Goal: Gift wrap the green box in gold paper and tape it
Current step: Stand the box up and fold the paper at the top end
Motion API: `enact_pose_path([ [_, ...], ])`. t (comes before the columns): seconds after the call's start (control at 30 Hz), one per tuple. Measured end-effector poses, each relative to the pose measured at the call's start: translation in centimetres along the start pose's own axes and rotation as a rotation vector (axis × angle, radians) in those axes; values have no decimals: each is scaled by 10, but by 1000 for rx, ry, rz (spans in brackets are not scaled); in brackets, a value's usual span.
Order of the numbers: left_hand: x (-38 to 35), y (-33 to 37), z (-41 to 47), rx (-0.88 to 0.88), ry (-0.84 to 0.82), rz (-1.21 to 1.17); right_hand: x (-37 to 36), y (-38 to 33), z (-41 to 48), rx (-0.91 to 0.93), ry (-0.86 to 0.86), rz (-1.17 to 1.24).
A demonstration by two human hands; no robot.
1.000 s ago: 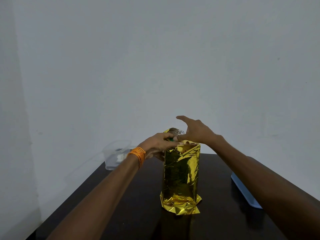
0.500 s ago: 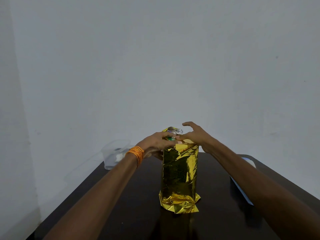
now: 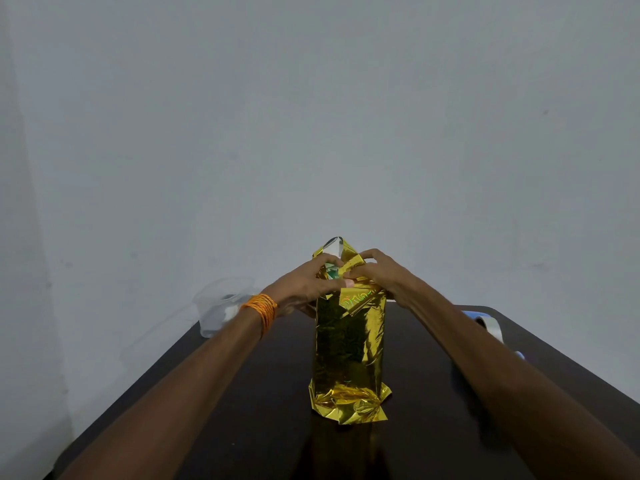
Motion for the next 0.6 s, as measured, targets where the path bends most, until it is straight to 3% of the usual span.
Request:
enact_pose_path([
  [0.6,7,-4,-9,22,94,59,-1,8,2,-7,2,81],
])
Point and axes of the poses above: each hand's wrist, its own z-axis towards the middle knuckle, its own x-axis out of the back of the hand, y = z × x, the point moved 10 cm from there along z, towards the middle knuckle, and after that the axes turned 5 degrees about -y, right-handed, at the moved point
